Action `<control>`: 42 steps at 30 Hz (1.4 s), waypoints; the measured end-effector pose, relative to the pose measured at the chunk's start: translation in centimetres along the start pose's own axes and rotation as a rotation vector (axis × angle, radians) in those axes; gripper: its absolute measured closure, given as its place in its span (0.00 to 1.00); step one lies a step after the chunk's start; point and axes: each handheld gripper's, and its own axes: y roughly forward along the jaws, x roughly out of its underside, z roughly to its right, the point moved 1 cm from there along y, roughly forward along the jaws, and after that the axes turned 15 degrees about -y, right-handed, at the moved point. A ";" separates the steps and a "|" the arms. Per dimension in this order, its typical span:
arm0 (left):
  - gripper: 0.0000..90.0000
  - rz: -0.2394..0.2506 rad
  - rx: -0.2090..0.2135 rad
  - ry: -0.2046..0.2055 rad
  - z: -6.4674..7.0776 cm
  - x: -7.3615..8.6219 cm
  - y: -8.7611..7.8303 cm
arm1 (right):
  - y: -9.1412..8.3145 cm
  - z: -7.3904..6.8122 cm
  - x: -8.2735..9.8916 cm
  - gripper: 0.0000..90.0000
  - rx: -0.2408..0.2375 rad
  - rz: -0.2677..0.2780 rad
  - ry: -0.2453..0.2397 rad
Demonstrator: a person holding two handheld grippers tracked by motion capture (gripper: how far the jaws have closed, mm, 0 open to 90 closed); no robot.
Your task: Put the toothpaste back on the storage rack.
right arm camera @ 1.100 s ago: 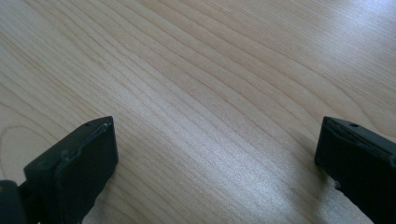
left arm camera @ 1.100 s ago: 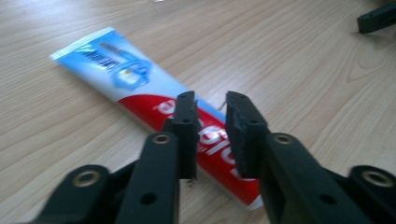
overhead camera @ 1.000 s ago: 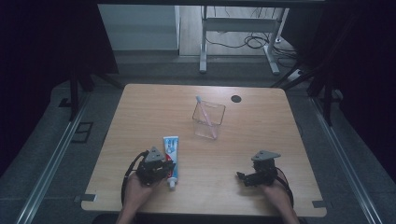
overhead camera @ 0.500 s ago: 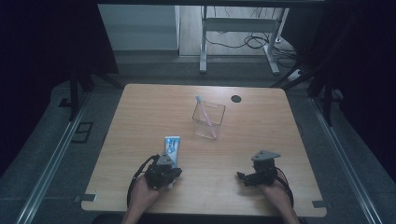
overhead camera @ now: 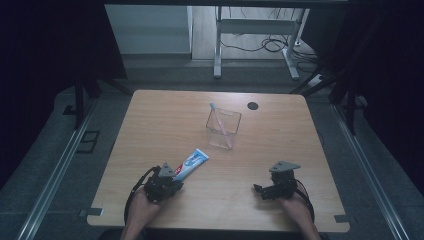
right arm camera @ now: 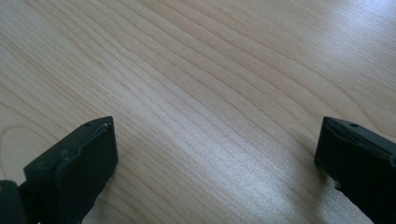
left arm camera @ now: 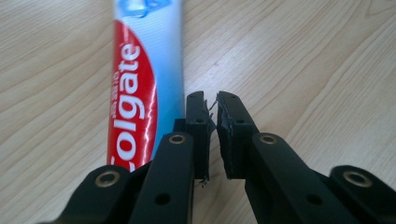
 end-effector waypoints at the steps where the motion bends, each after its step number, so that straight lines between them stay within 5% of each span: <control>1: 0.92 -0.001 0.002 0.003 -0.2 0.0 -0.1 | 0.0 0.0 0.0 0.00 0.000 0.001 -0.001; 7: 0.91 0.003 0.022 -0.005 -0.7 0.1 -0.2 | 0.0 0.0 0.0 0.00 -0.001 0.000 0.000; 14: 0.78 0.027 0.043 0.000 -0.6 -0.2 -0.9 | 0.0 0.0 0.0 0.00 -0.001 0.000 0.000; 23: 0.63 0.017 -0.005 0.021 -0.9 -1.3 -2.1 | 0.0 0.0 0.0 0.00 -0.001 0.000 0.000; 33: 0.44 -0.068 -0.040 -0.012 -2.7 -1.6 -1.9 | 0.0 0.0 0.0 0.00 -0.001 0.000 0.000; 42: 0.39 -0.142 -0.037 -0.019 -3.2 -2.5 -1.2 | 0.0 0.0 0.0 0.00 0.000 0.001 -0.001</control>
